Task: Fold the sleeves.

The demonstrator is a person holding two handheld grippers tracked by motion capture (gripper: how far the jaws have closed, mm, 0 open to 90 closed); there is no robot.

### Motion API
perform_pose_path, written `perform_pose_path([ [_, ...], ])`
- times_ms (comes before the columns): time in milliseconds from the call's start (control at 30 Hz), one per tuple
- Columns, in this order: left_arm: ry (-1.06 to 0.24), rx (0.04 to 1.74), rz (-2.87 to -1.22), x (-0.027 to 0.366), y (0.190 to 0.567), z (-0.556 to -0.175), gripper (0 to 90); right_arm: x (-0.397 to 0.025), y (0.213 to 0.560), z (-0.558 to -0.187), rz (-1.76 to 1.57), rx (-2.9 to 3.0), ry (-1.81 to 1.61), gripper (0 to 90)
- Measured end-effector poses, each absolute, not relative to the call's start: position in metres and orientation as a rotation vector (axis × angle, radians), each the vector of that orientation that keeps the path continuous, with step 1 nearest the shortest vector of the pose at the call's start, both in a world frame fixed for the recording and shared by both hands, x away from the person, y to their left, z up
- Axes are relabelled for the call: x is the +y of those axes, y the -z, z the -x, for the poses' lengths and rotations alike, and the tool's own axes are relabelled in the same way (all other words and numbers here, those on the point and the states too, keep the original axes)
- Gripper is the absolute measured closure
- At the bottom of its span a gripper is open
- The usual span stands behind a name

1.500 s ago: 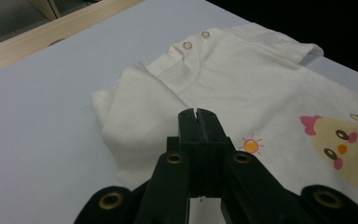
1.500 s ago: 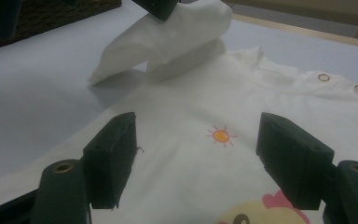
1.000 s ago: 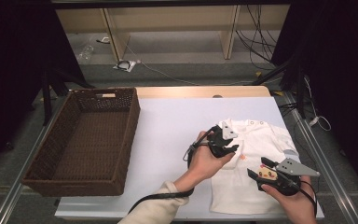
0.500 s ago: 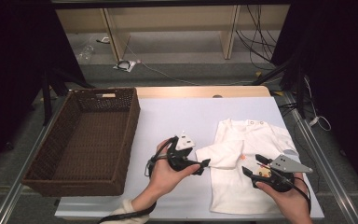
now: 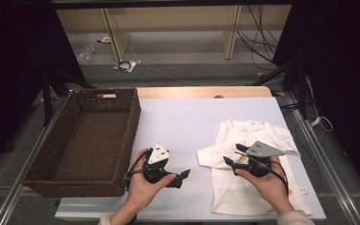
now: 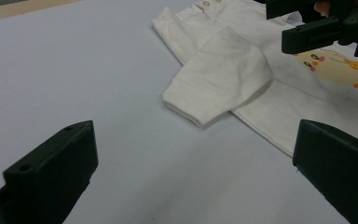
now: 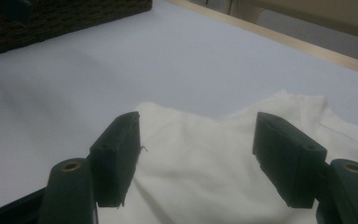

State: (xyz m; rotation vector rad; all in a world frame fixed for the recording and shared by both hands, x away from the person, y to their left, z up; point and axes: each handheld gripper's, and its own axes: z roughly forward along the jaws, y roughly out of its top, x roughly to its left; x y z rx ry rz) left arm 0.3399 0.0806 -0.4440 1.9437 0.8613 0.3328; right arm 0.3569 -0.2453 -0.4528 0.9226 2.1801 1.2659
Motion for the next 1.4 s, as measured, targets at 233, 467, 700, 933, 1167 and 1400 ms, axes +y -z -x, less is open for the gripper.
perform_pose_path([
  [233,-0.336,0.857,-1.942,0.082,0.443,-0.339,0.0,-0.218,0.458,-0.381,-0.878,2.241,-1.248,37.3],
  [467,-0.331,0.852,-1.948,0.081,0.445,-0.338,0.0,-0.187,0.468,-0.401,-0.833,2.343,-1.196,41.8],
  [700,-0.334,0.86,-1.959,0.082,0.447,-0.338,0.0,-0.163,0.485,-0.417,-0.829,2.452,-1.125,45.1],
  [933,-0.333,0.86,-1.956,0.082,0.447,-0.339,0.0,-0.155,0.494,-0.422,-0.844,2.503,-1.077,52.7],
  [1167,-0.338,0.868,-1.944,0.085,0.445,-0.34,0.0,-0.15,0.494,-0.418,-0.793,2.512,-1.029,71.3],
  [1400,-0.339,0.87,-1.936,0.087,0.445,-0.341,0.0,-0.151,0.494,-0.42,-0.811,2.503,-1.03,85.8],
])
